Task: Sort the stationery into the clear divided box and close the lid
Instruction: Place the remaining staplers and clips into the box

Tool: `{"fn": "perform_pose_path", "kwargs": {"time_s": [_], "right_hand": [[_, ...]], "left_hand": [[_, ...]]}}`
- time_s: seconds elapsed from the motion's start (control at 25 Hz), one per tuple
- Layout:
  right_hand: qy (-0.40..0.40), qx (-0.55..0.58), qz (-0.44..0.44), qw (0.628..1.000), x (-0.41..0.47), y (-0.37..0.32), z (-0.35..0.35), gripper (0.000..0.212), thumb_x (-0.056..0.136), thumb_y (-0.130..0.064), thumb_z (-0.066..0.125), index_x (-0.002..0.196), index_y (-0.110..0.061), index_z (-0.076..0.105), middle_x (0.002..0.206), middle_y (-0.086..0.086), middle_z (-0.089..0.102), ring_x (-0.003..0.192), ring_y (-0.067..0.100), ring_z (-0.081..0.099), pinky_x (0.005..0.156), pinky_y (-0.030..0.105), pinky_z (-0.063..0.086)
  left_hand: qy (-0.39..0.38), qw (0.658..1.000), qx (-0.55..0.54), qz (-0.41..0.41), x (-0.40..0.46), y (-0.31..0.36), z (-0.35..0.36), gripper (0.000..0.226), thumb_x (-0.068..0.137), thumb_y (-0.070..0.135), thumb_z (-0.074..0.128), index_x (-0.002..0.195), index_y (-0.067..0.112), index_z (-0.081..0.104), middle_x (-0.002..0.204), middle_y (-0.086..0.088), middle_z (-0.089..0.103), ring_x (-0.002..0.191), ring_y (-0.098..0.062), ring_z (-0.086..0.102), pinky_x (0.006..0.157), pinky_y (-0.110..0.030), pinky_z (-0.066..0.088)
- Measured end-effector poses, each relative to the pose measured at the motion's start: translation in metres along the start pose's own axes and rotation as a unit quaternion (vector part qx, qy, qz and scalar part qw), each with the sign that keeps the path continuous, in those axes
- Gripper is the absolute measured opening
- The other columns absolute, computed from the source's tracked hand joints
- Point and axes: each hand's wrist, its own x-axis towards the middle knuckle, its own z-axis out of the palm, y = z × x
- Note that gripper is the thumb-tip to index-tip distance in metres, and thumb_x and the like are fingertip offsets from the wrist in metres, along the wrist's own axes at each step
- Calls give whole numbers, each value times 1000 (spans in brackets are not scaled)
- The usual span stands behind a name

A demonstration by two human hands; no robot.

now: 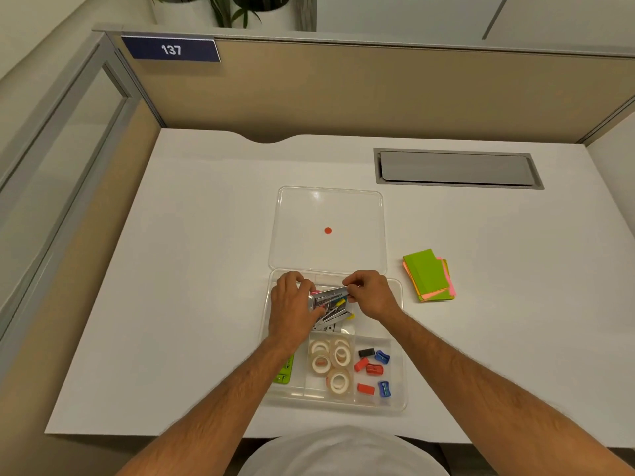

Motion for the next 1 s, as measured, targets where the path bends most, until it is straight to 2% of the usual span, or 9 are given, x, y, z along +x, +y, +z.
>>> {"fn": "perform_pose_path", "kwargs": {"time_s": [0.12, 0.32, 0.52, 0.68, 0.8, 1.0], "right_hand": [[17, -35, -10, 999, -1, -1, 0, 16, 87, -1, 59, 92, -5, 73, 91, 11, 72, 78, 26, 70, 79, 42, 59], [37, -154, -54, 986, -8, -6, 3, 17, 91, -7, 54, 95, -9, 71, 95, 6, 72, 83, 18, 62, 78, 30, 52], [21, -191, -50, 980, -6, -6, 1, 19, 92, -9, 51, 95, -9, 70, 98, 8, 72, 86, 19, 62, 76, 31, 51], [-40, -250, -75, 964, -2, -2, -2, 23, 94, -13, 51, 107, -13, 71, 110, 7, 71, 97, 24, 63, 84, 35, 52], [-41, -270, -77, 959, -2, 2, -3, 24, 95, -18, 50, 107, -21, 70, 110, 3, 71, 97, 23, 63, 82, 39, 54], [-23, -281, -101, 954, -7, 7, -1, 22, 96, -23, 50, 111, -23, 67, 105, 5, 67, 103, 22, 55, 78, 40, 52]], "left_hand": [[-4, 999, 27, 28, 2, -2, 0, 48, 72, 47, 81, 109, 26, 61, 125, 1, 46, 122, -19, 39, 99, -36, 40], [-27, 996, 69, 48, 5, -2, 0, 45, 76, 45, 79, 114, 26, 62, 136, -3, 47, 132, -23, 35, 106, -44, 37], [-49, 993, 98, 54, 4, -3, 6, 31, 80, 41, 74, 107, 29, 68, 134, -2, 49, 131, -21, 34, 107, -41, 35], [-60, 992, 93, 61, 1, -5, 7, 42, 83, 37, 71, 123, 28, 60, 141, -4, 45, 135, -24, 30, 111, -44, 30], [-72, 991, 87, 78, -2, -4, 7, 42, 87, 35, 64, 127, 26, 59, 147, -4, 41, 141, -25, 23, 115, -46, 23], [-100, 987, 103, 75, -7, -5, 8, 47, 93, 37, 58, 138, 25, 51, 156, -2, 30, 148, -25, 10, 120, -46, 11]]}}
